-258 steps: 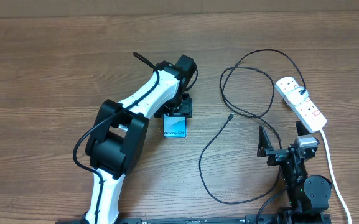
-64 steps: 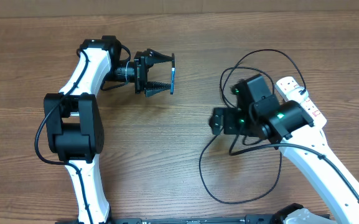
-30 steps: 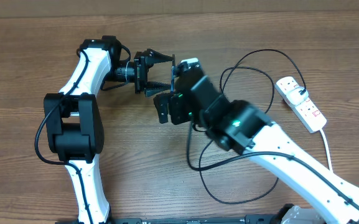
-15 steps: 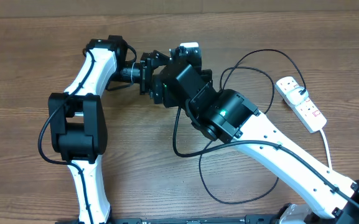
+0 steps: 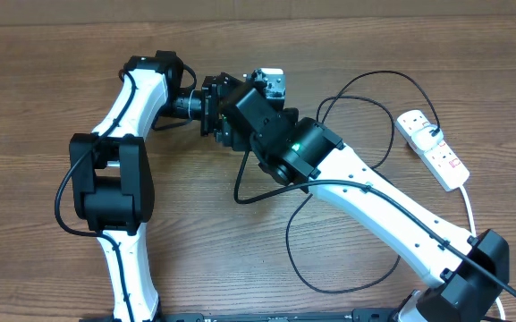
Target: Plug charger to phone and switch on socket
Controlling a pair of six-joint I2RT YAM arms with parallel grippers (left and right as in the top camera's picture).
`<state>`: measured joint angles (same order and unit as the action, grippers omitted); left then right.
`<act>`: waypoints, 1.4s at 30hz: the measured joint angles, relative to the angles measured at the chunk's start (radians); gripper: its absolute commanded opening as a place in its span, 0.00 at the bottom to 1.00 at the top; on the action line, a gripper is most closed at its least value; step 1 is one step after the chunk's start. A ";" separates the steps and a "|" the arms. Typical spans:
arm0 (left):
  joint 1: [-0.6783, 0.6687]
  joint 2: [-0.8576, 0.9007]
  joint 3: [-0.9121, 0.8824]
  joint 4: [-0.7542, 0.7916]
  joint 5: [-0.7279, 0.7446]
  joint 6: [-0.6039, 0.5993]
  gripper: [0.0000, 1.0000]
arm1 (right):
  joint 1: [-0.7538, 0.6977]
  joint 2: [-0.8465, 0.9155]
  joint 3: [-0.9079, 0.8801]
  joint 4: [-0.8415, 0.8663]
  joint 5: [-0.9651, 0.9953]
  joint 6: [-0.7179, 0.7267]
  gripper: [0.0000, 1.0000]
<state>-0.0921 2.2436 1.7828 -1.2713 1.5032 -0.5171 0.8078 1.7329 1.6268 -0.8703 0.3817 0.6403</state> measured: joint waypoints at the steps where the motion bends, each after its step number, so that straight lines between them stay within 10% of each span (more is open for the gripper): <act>1: 0.000 0.000 0.000 0.000 0.000 0.000 0.76 | -0.004 0.000 0.000 -0.003 0.001 0.002 0.83; 42: 0.000 0.000 0.000 0.026 0.000 0.000 0.76 | -0.022 0.000 0.000 -0.005 0.007 0.063 0.54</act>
<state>-0.0921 2.2436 1.7828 -1.2449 1.5028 -0.5171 0.7860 1.7329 1.6268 -0.8757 0.3885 0.7036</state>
